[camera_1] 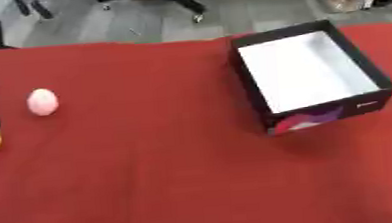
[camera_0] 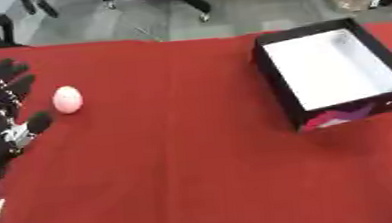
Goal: Pick up the objects with one hand, pass them to the other hand, and then place them into the box on the other side of the table.
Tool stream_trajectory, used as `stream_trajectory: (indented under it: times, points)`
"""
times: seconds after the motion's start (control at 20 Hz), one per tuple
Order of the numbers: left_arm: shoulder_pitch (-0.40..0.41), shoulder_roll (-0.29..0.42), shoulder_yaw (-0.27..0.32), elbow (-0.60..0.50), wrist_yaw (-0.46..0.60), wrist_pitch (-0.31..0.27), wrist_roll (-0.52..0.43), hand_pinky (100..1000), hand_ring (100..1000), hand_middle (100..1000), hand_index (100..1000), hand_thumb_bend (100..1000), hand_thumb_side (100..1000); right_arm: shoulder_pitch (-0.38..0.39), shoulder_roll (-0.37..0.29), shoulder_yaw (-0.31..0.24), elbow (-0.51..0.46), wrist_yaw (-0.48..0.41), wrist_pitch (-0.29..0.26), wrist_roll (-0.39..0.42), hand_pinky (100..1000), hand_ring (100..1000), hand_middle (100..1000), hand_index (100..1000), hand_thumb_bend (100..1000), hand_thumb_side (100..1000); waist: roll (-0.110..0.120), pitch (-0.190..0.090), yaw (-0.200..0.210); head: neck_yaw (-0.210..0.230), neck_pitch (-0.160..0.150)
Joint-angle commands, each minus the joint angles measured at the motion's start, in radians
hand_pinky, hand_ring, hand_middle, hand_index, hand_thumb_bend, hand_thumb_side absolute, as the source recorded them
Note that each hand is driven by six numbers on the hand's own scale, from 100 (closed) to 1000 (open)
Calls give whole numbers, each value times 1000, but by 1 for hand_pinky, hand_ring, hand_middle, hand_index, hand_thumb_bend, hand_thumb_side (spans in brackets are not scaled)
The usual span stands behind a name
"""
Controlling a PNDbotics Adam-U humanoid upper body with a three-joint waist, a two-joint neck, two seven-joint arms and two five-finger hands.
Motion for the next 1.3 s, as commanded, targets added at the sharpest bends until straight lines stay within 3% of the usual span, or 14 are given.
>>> stream_trajectory:
  times: [0.05,0.35,0.55,0.9,1.3]
  points:
    - [-5,97,19,-25,19,-10,16,1000,888,850,944,902,351,-11,-49,-13,-18,7,-6,-2,943,1000,1000,969,569,401,14,5,-1,25,-29]
    - [4,174,29,-47,24,-30,33,1000,889,851,941,904,349,-16,-81,-16,-23,14,-19,-12,942,1000,1000,969,569,401,31,30,-3,108,-73]
    - [7,209,32,-59,8,-38,37,1000,890,853,940,905,345,-18,-90,-19,-26,24,-23,-15,943,1000,1000,969,571,399,40,50,-6,124,-88]
    - [-10,334,32,-7,1,-29,32,998,892,851,937,911,323,-22,-103,-18,-27,30,-28,-16,942,1000,1000,968,569,399,45,60,-8,121,-87]
    - [-112,495,12,209,-21,9,-1,981,891,832,917,916,293,-22,-112,-12,-22,37,-41,-13,942,1000,1000,967,569,399,39,68,-12,75,-77]
